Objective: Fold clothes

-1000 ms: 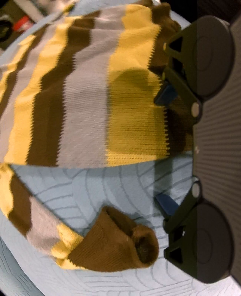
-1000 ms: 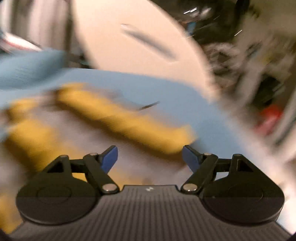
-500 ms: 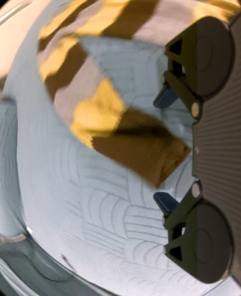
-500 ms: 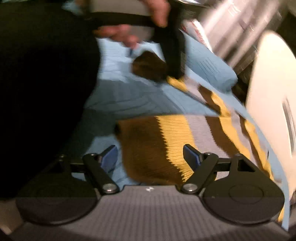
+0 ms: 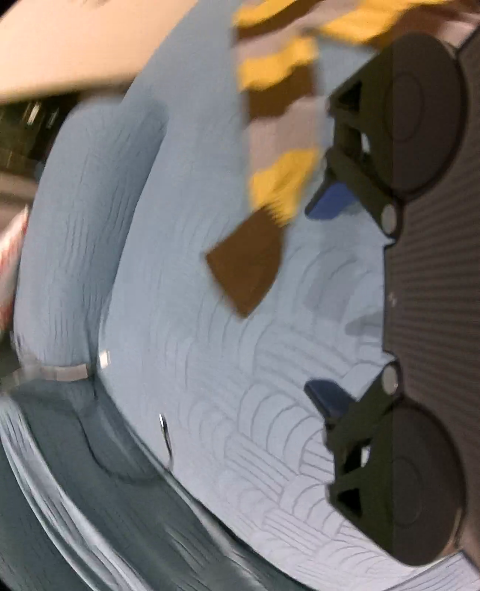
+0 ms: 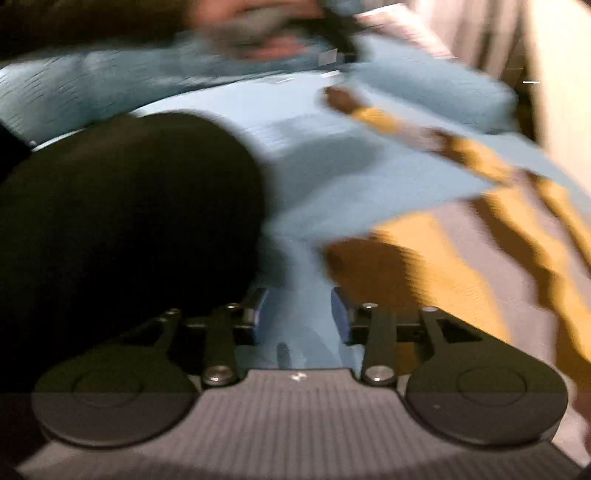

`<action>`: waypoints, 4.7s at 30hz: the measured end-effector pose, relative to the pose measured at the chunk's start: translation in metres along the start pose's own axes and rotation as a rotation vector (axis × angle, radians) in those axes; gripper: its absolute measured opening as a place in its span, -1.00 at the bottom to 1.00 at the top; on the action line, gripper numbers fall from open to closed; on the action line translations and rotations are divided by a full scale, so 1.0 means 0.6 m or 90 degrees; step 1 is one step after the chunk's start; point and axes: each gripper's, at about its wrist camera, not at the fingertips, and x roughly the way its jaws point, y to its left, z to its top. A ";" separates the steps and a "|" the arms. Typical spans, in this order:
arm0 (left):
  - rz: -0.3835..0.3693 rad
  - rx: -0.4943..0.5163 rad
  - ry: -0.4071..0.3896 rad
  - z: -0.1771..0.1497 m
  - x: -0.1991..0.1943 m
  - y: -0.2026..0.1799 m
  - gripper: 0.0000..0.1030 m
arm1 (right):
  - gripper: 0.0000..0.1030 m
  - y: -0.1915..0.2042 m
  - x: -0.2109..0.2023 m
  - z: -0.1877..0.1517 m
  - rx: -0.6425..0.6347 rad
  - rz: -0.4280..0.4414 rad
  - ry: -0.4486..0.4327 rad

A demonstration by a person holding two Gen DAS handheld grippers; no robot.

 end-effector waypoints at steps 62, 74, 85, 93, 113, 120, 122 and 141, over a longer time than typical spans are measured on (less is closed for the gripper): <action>-0.151 0.111 0.211 -0.118 0.082 -0.125 0.61 | 0.43 -0.108 -0.102 -0.183 0.185 -0.136 0.214; -0.369 0.173 0.192 -0.123 -0.027 -0.171 -0.89 | -0.75 -0.177 -0.277 -0.136 0.327 -0.099 -0.040; -0.303 0.182 0.265 -0.166 -0.017 -0.125 -0.58 | -0.61 -0.205 -0.292 -0.178 0.248 -0.124 0.232; -0.241 0.179 0.188 -0.150 -0.029 -0.112 0.51 | -0.13 -0.206 -0.282 -0.177 0.256 -0.219 0.205; -0.178 0.413 0.249 -0.212 0.037 -0.267 -0.86 | 0.33 -0.203 -0.174 -0.193 0.399 -0.179 0.121; -0.134 0.362 0.246 -0.201 0.023 -0.184 -0.84 | 0.33 -0.266 -0.216 -0.237 0.447 -0.236 0.075; -0.123 0.349 0.206 -0.198 0.006 -0.176 -0.49 | 0.33 -0.286 -0.224 -0.248 0.433 -0.273 0.071; -0.218 0.351 0.037 -0.233 -0.056 -0.297 0.73 | 0.30 -0.637 -0.088 -0.429 -0.128 -0.592 0.391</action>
